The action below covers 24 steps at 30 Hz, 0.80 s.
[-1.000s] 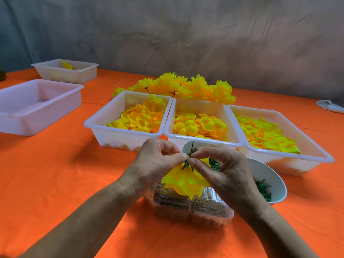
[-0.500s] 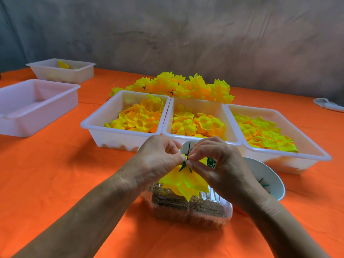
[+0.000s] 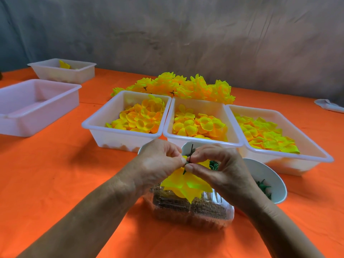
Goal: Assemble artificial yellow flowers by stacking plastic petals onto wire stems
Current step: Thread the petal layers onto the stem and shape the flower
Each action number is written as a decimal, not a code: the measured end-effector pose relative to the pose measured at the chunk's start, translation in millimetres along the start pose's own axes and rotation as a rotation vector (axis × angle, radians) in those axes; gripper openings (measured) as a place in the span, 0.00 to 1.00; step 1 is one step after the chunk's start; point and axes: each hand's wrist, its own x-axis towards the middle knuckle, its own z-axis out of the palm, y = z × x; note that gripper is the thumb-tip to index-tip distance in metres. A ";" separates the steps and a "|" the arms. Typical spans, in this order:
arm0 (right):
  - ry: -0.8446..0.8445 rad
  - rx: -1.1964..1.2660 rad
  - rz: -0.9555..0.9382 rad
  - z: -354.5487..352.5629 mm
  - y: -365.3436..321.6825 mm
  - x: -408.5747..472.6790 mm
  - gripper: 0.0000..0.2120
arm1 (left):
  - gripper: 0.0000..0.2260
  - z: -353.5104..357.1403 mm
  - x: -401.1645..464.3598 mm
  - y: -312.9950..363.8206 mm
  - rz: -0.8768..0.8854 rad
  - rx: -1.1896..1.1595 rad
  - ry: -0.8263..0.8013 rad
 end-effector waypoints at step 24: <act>-0.021 0.045 0.127 1.7 -3.9 -1.7 0.03 | 0.05 -15.6 3.4 -12.6 0.178 -0.013 0.000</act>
